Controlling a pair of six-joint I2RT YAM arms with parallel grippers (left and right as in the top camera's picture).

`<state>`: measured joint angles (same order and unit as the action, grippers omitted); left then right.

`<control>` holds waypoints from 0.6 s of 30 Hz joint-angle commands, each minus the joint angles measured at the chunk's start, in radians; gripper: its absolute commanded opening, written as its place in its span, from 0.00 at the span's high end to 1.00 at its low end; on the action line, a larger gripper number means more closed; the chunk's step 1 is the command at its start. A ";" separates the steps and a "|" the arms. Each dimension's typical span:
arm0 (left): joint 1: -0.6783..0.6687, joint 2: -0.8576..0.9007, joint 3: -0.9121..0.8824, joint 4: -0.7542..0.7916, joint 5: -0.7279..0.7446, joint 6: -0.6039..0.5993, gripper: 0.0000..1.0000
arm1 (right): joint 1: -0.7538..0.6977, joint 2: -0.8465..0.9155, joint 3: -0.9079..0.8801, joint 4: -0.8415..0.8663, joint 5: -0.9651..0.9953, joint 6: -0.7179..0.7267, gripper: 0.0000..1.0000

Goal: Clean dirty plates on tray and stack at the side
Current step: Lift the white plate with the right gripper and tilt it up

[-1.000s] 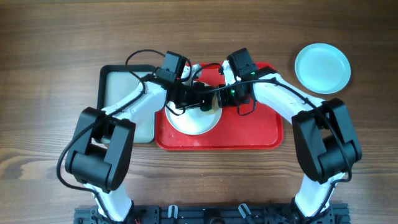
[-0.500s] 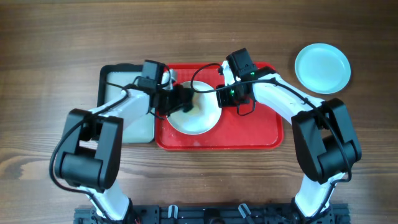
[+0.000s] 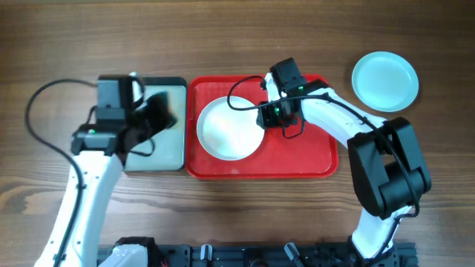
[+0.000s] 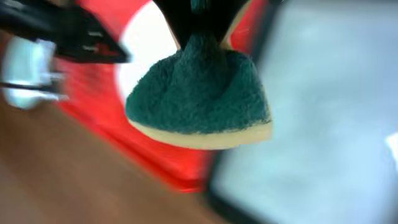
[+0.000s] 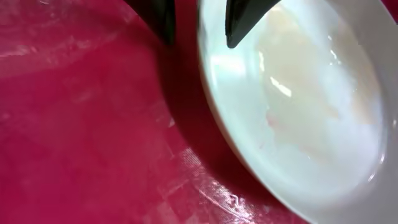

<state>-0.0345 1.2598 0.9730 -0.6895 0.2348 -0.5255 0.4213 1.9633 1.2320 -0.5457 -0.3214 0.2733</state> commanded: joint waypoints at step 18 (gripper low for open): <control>0.165 0.096 -0.074 -0.124 -0.105 0.321 0.96 | 0.036 -0.023 -0.030 0.068 0.061 0.069 0.96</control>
<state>0.1261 1.3510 0.9180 -0.8268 0.1387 -0.2695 0.4553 1.9633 1.2102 -0.4847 -0.2832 0.3397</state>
